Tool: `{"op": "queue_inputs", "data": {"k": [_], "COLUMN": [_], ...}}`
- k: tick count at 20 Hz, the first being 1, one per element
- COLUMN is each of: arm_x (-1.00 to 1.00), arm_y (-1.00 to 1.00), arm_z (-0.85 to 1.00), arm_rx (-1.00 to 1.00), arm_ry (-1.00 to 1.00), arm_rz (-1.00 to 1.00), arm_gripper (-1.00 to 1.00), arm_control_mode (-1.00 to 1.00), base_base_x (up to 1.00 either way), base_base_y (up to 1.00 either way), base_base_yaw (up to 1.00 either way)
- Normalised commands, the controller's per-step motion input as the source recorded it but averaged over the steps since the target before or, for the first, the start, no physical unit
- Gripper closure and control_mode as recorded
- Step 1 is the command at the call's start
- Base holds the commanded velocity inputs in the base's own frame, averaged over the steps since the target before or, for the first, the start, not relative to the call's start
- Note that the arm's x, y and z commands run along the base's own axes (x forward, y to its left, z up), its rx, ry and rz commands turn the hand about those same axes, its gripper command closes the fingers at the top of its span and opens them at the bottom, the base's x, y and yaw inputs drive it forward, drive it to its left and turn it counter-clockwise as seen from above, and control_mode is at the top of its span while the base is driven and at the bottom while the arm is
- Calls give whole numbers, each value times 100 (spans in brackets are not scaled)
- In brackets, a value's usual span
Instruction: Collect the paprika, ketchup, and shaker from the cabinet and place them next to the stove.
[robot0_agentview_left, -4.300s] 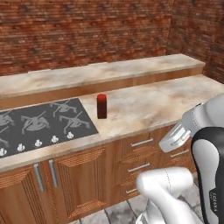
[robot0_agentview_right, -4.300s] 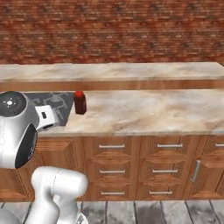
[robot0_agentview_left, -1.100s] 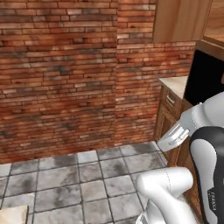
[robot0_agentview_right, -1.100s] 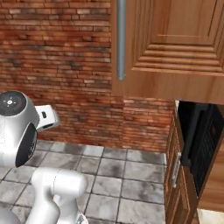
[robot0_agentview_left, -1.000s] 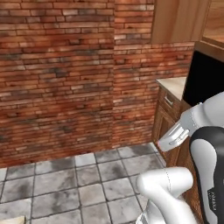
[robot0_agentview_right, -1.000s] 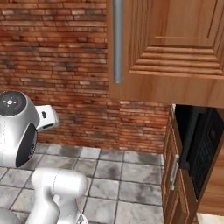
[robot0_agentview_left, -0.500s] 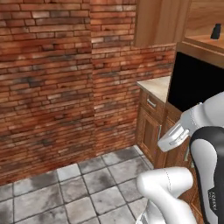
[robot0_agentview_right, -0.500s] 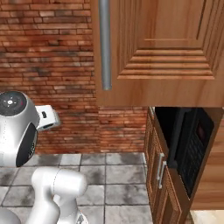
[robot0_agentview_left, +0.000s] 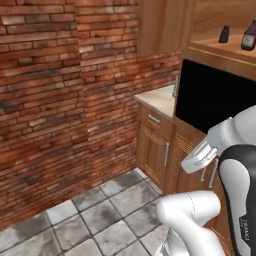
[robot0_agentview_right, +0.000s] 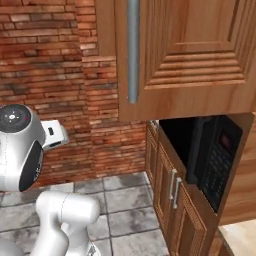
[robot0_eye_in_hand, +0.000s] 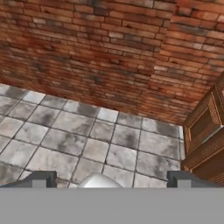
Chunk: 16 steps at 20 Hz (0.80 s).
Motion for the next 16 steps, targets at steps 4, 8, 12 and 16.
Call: {"op": "queue_inputs", "data": {"k": [4, 8, 12, 16], "arm_x": [0, 0, 0, 0], "arm_y": [0, 0, 0, 0], "arm_z": [0, 0, 0, 0], "arm_rx": [0, 0, 0, 0], "arm_ry": [0, 0, 0, 0], "arm_rz": [0, 0, 0, 0], "arm_gripper": [-100, -100, -100, -100], "arm_control_mode": [100, 100, 100, 100], "base_base_x": [34, 38, 41, 45], "base_base_y": [72, 24, 8, 12], "base_base_yaw": [-32, -33, -39, -41]}}
